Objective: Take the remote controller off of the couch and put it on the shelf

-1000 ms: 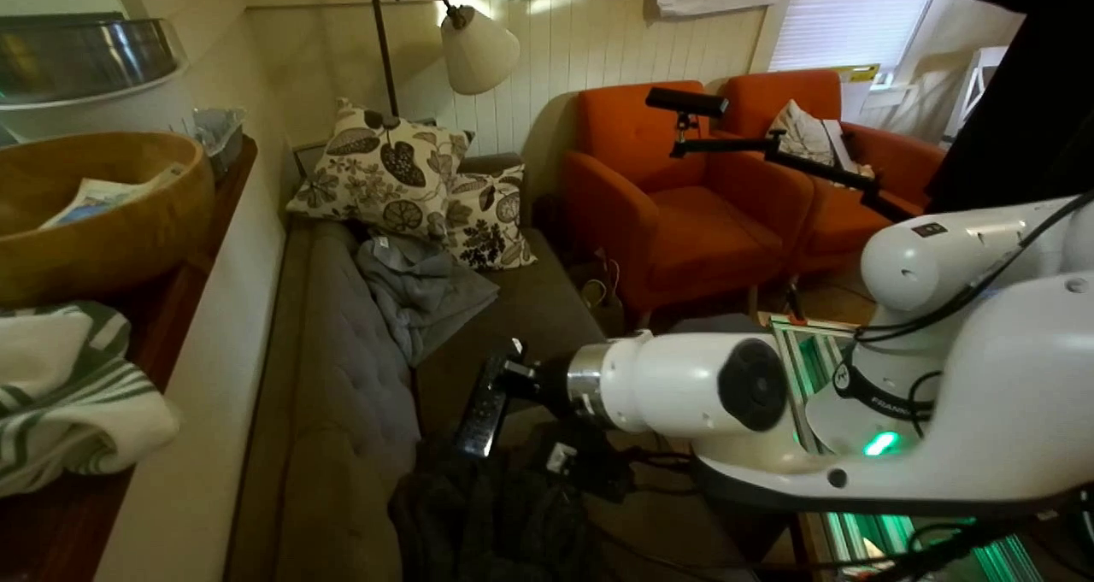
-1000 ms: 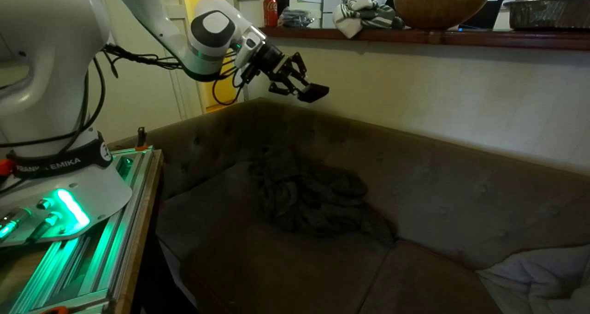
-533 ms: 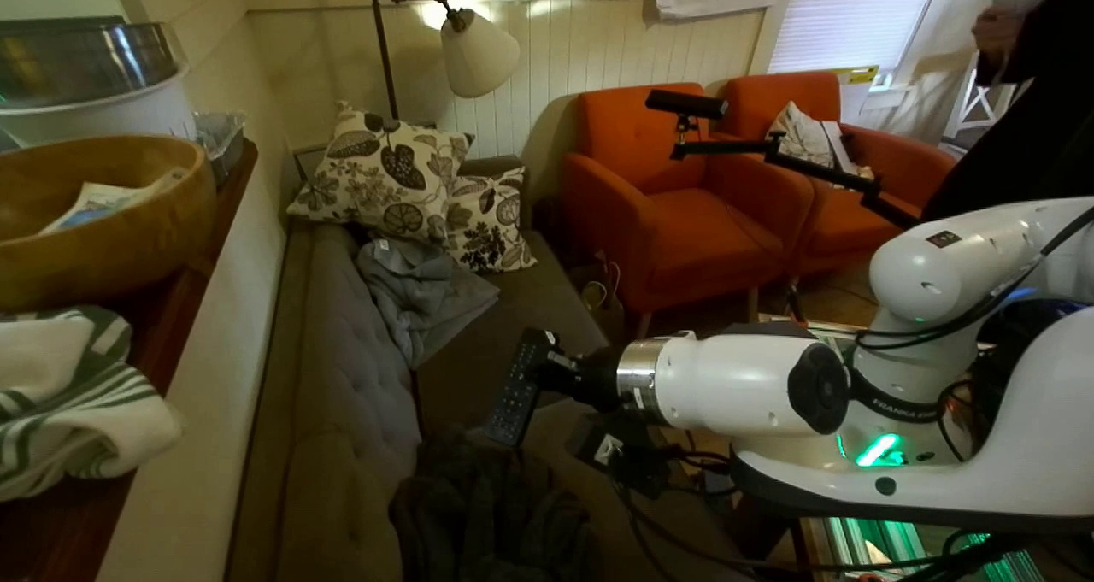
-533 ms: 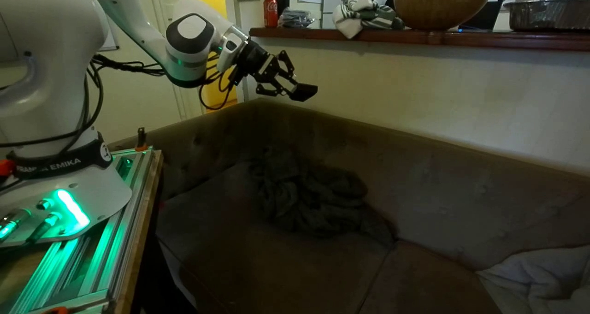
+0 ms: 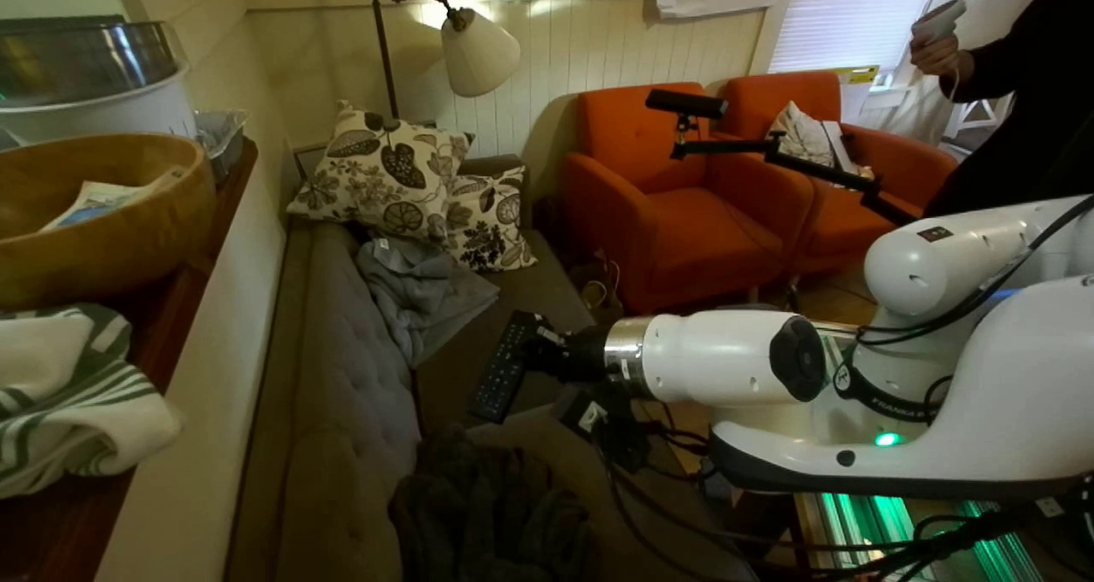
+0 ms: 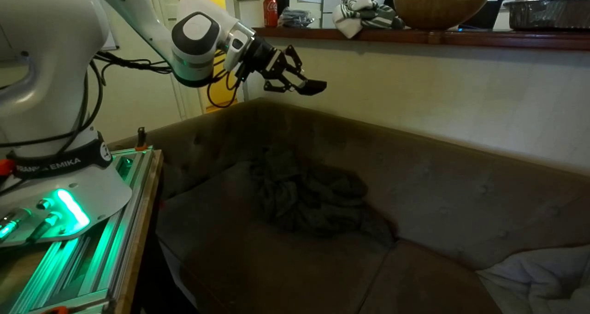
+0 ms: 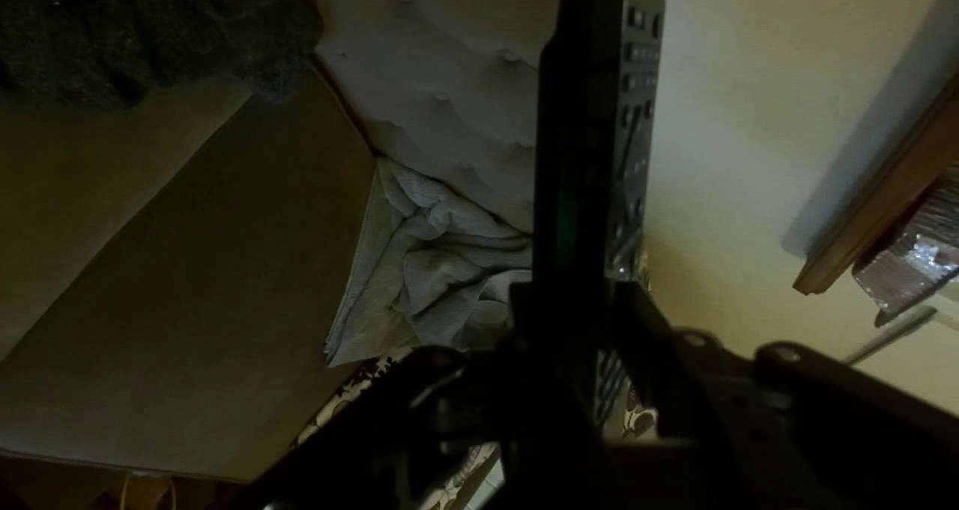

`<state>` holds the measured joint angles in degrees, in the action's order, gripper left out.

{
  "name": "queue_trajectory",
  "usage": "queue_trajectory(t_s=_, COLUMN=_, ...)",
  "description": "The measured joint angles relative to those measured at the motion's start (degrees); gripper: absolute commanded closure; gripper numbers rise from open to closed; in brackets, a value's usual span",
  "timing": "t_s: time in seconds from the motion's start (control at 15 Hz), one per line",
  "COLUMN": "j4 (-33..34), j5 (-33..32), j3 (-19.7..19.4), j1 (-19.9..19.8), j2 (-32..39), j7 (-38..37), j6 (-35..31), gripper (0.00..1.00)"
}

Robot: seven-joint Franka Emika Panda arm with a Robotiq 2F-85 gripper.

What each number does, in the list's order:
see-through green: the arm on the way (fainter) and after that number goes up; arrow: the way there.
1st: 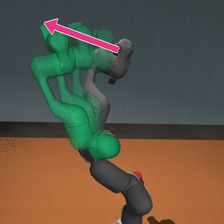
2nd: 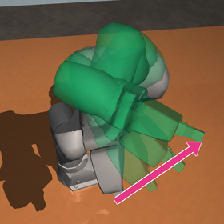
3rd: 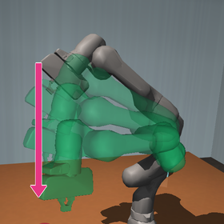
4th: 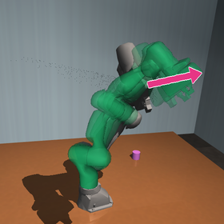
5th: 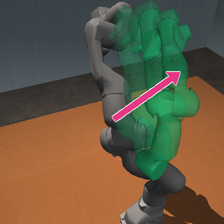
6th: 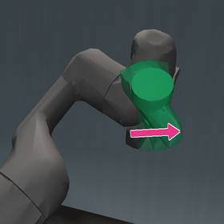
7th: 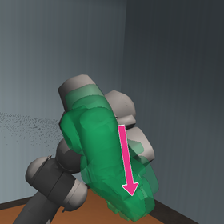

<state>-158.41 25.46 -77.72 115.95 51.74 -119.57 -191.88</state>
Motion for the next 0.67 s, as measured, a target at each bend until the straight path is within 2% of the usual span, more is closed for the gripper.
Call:
queue_trajectory(t_s=0.27, j4=0.2, j5=-1.7, j3=-0.1, j1=-8.5, j2=-7.3, j7=3.9, j6=-10.3, gripper=0.93)
queue_trajectory(t_s=0.47, j4=0.4, j5=-10.5, j3=-1.7, j1=-14.9, j2=-14.2, j7=4.2, j6=-17.5, gripper=0.93)
queue_trajectory(t_s=0.6, j4=1.0, j5=-16.6, j3=-3.7, j1=-17.0, j2=-18.2, j7=5.5, j6=-20.5, gripper=0.93)
queue_trajectory(t_s=0.67, j4=1.4, j5=-17.1, j3=-4.0, j1=-17.5, j2=-20.2, j7=8.0, j6=-22.2, gripper=0.93)
